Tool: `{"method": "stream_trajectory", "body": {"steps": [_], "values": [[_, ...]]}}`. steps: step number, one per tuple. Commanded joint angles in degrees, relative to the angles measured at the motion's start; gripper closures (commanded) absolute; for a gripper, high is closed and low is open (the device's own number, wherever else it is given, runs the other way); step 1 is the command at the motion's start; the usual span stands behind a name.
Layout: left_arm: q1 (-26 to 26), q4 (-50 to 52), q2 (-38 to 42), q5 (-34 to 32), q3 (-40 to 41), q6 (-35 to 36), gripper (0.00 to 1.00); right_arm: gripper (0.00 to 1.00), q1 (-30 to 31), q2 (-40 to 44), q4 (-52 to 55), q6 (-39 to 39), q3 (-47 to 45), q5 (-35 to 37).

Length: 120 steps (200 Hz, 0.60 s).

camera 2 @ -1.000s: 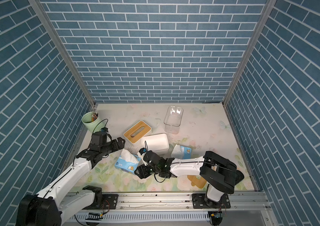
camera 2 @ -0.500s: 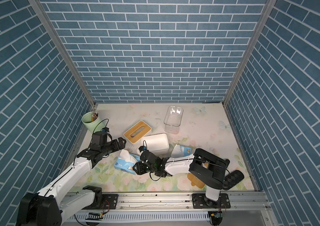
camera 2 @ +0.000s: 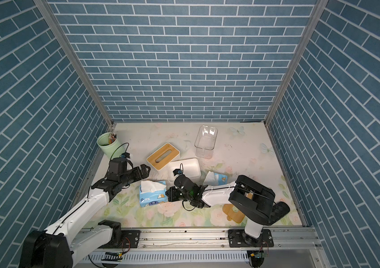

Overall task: Put the tissue paper into the tissue box
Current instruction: Pick up the paper towel from the center of the board.

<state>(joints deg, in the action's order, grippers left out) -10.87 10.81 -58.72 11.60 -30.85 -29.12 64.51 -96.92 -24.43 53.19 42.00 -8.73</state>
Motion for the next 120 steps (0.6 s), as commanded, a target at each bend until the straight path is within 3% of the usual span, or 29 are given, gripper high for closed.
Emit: {"method": "stream_trajectory", "body": {"steps": [1, 45, 77, 120], "values": [[0.24, 0.18, 0.77, 1.02, -0.06, 0.63, 0.02, 1.0, -1.11, 3.66, 2.89, -0.37, -1.71, 1.2], [0.24, -0.07, 0.15, 1.59, -1.13, 1.18, 0.02, 1.0, -1.75, 5.33, 7.68, -2.57, -1.49, 1.15], [0.22, -0.36, 0.1, 1.56, -1.23, 1.32, 0.03, 0.72, -2.2, 3.44, 5.73, -2.31, -0.58, -1.12], [0.24, -0.7, 0.36, 1.67, -0.71, 1.37, 0.03, 0.55, -2.24, 0.49, 4.41, -2.33, 1.22, -2.34]]}}
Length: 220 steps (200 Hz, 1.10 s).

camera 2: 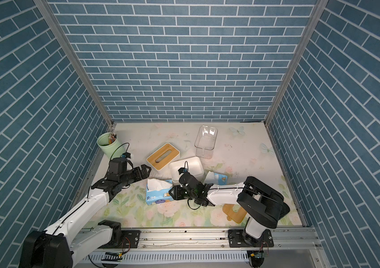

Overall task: Put the tissue paper into the tissue box
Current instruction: Pick up the paper towel from the center of the board, then place the paper towel in the tissue box.

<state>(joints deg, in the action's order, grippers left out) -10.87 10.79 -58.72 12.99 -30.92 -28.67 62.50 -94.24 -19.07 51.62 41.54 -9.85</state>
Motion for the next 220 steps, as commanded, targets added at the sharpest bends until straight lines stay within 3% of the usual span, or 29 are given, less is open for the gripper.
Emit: {"method": "stream_trajectory", "body": {"steps": [1, 42, 75, 97, 158, 220], "values": [[0.24, -0.76, 0.41, 0.23, -0.64, 0.9, 0.03, 0.55, -0.21, -2.32, -0.96, -0.74, 1.73, -1.23], [0.17, -1.03, 0.6, 0.24, -0.28, 0.9, 0.03, 0.56, -0.19, -5.93, -3.28, -0.36, 2.5, -2.19], [0.21, -0.78, 0.96, -0.35, -0.53, 1.0, 0.03, 0.85, -0.19, -4.95, -4.12, -0.16, 1.94, -2.33], [0.23, -0.75, 1.53, -1.12, -0.77, 0.89, 0.03, 1.0, -0.14, -2.65, -5.54, -0.58, 1.53, -3.61], [0.24, 1.96, 4.14, -3.79, -4.79, 2.0, 0.02, 1.0, -2.82, 7.49, -0.69, -6.09, 2.92, -6.88], [0.17, 2.14, 4.3, -2.12, -10.13, 2.35, 0.03, 1.0, -12.74, 17.57, 11.61, -12.86, 4.21, -9.78]]}}
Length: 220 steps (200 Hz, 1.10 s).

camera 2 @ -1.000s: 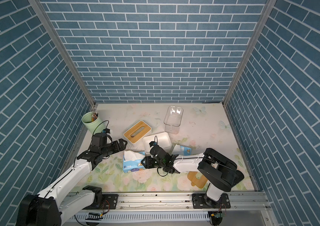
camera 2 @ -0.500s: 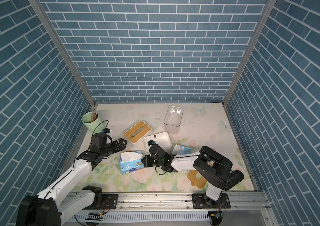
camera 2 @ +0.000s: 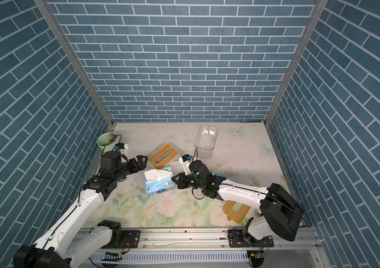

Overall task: Put the tissue paper into the tissue box
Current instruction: Place the paper towel in the tissue box.

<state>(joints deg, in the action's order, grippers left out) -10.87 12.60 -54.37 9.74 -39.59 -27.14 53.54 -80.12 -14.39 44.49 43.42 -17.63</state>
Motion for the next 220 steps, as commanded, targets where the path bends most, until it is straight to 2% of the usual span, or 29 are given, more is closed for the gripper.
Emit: {"method": "stream_trajectory", "body": {"steps": [1, 29, 64, 95, 209, 220], "values": [[0.16, 0.24, -0.04, 1.24, -1.45, 0.79, 0.03, 1.0, -3.96, 3.55, 7.19, -5.91, 2.4, -2.08], [-0.4, -2.1, -0.71, 3.4, -0.94, -0.26, 0.03, 1.0, -10.49, 5.78, 12.59, -10.65, 3.74, -5.56], [-4.32, -4.79, -2.26, 2.53, -0.58, -1.73, 0.04, 1.0, -17.91, 6.03, 17.48, -16.17, 5.51, -9.35], [-7.14, -6.51, -4.44, 1.23, -0.84, -2.35, 0.04, 1.0, -22.6, 4.09, 20.4, -20.22, 6.72, -9.06], [-12.39, -11.63, -9.13, -6.03, 1.25, -3.45, 0.04, 1.0, -21.68, -9.22, 12.36, -22.08, 7.13, -10.76], [-12.59, -12.24, -9.67, -6.53, 1.45, -3.5, 0.04, 0.95, -21.3, -10.54, 11.93, -22.08, 7.37, -10.48]]}}
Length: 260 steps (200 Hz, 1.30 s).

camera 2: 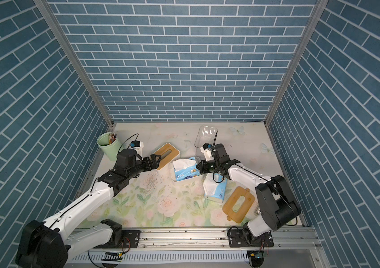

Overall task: Put the tissue paper into the tissue box
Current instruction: Place the paper towel in the tissue box.

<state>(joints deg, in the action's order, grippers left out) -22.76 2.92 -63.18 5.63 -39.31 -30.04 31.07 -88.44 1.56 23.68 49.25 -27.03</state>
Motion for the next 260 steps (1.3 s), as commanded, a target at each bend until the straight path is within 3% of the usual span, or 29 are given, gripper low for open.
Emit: {"method": "stream_trajectory", "body": {"steps": [1, 40, 96, 129, 177, 205, 230, 260], "values": [[-0.7, -2.56, -0.88, -2.44, 1.12, -0.61, 0.04, 0.94, 1.18, -2.28, -4.02, -1.27, 1.54, -1.04], [-1.12, -3.08, -2.75, -3.49, 0.89, -0.36, 0.04, 0.74, 1.27, -3.19, -2.01, -3.13, 2.32, 1.76], [-1.31, -4.56, -4.2, -5.52, 1.32, -0.45, 0.04, 0.66, 1.36, 0.05, 3.32, -5.9, 3.39, 8.3], [-3.33, -4.68, -5.25, -7.18, 1.6, -0.33, 0.04, 0.56, 2.95, 2.86, 5.12, -6.96, 2.41, 12.74], [-6.88, -4.75, -7.44, -9.23, 2.21, -0.35, 0.05, 0.27, 7.32, 1.64, 11.71, -8.13, 4.81, 25.21], [-7.66, -4.94, -7.93, -9.65, 1.95, -0.45, 0.05, 0.09, 8.21, 0.37, 11.61, -7.86, 5.07, 27.27], [-7.91, -4.95, -8.15, -10.27, 1.94, -0.19, 0.05, 0.06, 8.74, -1.8, 9.22, -7.73, 5.65, 23.81], [-7.93, -4.93, -8.28, -10.81, 2.3, 0.06, 0.05, 0.06, 8.78, -4.49, 8.92, -8.16, 6.56, 25.16]]}}
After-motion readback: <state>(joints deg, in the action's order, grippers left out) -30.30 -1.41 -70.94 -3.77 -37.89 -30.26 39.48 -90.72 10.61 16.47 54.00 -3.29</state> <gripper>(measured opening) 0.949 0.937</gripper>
